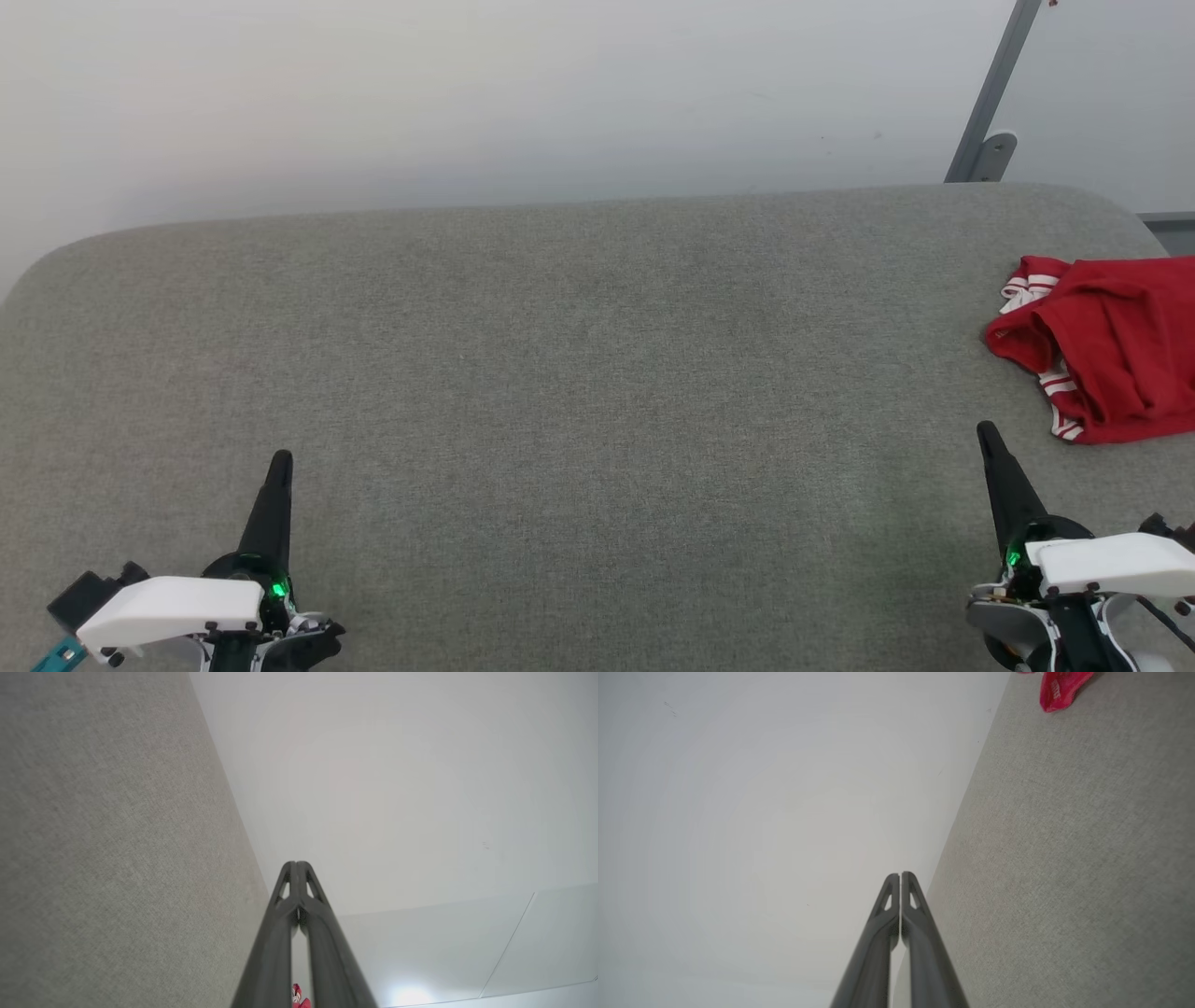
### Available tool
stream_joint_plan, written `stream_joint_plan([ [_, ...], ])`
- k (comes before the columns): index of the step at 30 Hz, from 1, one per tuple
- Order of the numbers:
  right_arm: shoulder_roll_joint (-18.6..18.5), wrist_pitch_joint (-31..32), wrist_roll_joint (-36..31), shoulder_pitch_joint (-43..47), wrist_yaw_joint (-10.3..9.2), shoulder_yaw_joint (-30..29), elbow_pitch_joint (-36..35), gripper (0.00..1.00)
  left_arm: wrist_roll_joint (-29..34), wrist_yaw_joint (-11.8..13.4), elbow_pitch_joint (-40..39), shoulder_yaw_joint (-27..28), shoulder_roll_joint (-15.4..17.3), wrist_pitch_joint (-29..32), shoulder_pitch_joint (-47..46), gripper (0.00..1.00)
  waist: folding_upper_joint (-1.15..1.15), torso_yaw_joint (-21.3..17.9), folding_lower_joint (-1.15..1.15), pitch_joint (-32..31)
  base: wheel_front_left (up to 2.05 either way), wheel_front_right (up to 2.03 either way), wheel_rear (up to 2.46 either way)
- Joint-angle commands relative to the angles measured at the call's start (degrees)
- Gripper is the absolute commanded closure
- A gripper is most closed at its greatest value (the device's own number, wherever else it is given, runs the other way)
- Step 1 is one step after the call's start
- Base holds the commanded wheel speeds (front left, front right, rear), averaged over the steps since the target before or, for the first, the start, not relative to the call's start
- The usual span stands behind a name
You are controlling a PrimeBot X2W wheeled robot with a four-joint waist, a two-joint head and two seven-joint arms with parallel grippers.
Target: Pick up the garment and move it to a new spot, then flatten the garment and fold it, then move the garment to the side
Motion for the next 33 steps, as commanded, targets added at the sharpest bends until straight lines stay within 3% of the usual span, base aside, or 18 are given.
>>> stream_joint_plan([
  [1, 0.17, 0.34, 1.16, -0.94, -0.01, -0.17, 0.01, 1.00, -1.41, -0.26, 0.00, 0.27, 0.07, 0.45, -1.35, 1.00, 0.00, -0.01, 0.00, 0.01, 0.00, 0.00, 0.00],
  [26, 1.09, 2.98, 10.12, -2.13, -0.02, -0.94, 0.32, 1.00, -9.25, -0.32, 1.12, 0.48, -1.10, 3.09, -3.38, 1.00, 0.00, -0.29, 0.00, 0.11, 0.00, 0.00, 0.00],
  [33, 1.05, 2.96, 9.92, -1.92, -0.02, -0.91, 0.32, 1.00, -9.14, -0.32, 1.11, 0.48, -1.09, 3.12, -3.29, 1.00, 0.00, -0.29, 0.00, 0.11, 0.00, 0.00, 0.00],
])
